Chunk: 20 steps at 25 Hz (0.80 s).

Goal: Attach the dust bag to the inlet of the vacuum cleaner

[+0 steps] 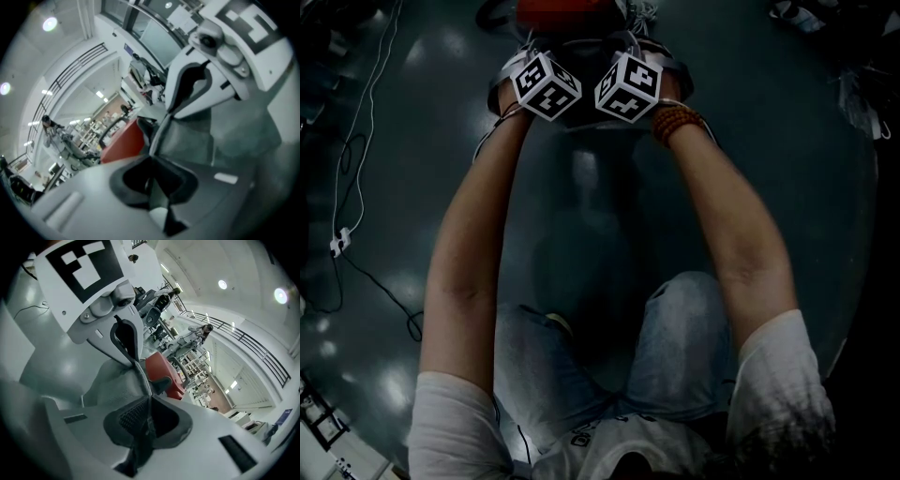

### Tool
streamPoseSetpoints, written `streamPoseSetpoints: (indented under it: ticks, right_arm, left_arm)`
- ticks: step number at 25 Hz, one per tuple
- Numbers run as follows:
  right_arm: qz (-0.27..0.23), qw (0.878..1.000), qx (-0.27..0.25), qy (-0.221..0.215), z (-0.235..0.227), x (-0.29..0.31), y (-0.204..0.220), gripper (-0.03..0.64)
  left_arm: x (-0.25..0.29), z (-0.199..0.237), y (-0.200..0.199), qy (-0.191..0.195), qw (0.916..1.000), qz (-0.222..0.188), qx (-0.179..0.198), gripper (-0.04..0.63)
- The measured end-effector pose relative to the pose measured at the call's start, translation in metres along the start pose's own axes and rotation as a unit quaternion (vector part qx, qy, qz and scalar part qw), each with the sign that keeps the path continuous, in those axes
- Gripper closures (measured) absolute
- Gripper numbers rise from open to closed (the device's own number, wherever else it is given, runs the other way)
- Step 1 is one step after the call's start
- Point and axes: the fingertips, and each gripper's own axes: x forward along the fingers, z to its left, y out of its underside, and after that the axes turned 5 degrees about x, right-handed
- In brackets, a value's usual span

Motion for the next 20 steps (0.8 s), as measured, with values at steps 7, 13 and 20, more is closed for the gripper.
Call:
streamPoseSetpoints:
  ticks: [7,13,20]
  right_arm:
    - [-0.008,0.999,0.034,-0.007,0.001,0.0,0.004,0.589]
    - [-0.022,0.998,0.055,-0.013,0.002,-0.007,-0.005,0.589]
    - [-0.056,0.994,0.09,-0.002,0.001,-0.031,-0.012,0.587]
  left_arm:
    - [-0.004,0.008,-0.005,-0.001,0.9986,-0.024,-0.048,0.543]
    - [-0.019,0.017,-0.006,-0.014,0.9939,-0.054,-0.096,0.485]
    - [-0.056,0.035,-0.024,-0.072,0.9804,-0.107,-0.149,0.516]
